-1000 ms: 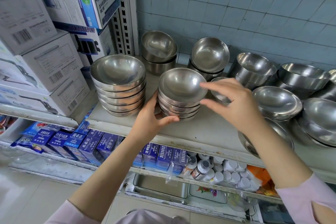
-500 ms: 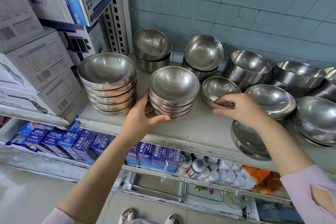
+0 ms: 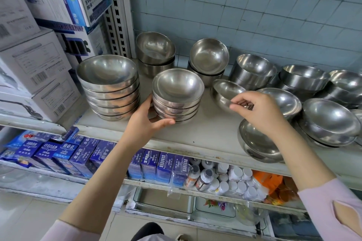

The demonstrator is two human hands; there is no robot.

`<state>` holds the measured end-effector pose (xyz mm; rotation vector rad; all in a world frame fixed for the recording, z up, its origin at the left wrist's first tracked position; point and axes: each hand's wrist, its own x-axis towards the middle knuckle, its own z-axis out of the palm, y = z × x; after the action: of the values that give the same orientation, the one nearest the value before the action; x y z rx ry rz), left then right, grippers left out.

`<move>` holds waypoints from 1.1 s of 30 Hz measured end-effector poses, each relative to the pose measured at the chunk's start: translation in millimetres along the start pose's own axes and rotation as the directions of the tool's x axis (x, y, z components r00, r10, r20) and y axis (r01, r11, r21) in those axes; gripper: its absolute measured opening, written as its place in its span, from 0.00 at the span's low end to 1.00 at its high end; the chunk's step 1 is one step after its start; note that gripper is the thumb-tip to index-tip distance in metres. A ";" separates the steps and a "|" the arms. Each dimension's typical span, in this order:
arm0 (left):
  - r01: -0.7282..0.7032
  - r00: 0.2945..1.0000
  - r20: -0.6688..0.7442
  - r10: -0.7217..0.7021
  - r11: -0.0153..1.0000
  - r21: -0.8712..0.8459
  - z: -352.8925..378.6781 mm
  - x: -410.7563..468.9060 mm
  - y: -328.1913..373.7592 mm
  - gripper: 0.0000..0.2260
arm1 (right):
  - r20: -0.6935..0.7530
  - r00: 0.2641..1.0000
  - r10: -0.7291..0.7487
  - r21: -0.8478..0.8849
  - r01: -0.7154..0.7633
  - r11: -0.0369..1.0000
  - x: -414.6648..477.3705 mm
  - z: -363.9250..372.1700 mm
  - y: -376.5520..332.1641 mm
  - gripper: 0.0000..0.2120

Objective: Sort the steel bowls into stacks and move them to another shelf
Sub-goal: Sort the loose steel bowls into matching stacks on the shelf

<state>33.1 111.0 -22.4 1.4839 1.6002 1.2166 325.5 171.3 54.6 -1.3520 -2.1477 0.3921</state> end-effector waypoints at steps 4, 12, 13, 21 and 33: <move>-0.011 1.000 0.003 0.011 1.000 -0.024 0.1 0.0 0.1 0.41 | -0.165 0.966 -0.197 -0.059 0.190 0.980 0.3 -13.9 -38.1 0.03; -0.032 0.999 0.023 0.034 0.996 -0.088 -1.2 0.8 2.6 0.44 | -0.130 0.863 -0.488 -0.073 0.483 0.873 16.3 -2.0 -112.8 0.02; -0.037 0.999 0.021 0.039 0.995 -0.095 -1.2 0.7 2.4 0.44 | -0.106 0.861 -0.497 -0.070 0.492 0.868 18.3 3.1 -114.8 0.03; -0.080 0.997 -0.002 0.080 0.991 -0.106 -1.9 -0.5 0.6 0.44 | -0.005 0.882 -0.472 -0.088 0.470 0.878 18.5 26.6 -109.9 0.02; -0.076 0.997 -0.028 0.074 0.995 -0.058 0.0 0.9 -6.7 0.46 | 0.004 0.922 -0.388 -0.066 0.387 0.920 16.4 36.3 -105.2 0.03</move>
<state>30.3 112.3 -28.4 1.5082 1.5237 1.3184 221.7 140.8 85.5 -0.9219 -2.3687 0.1564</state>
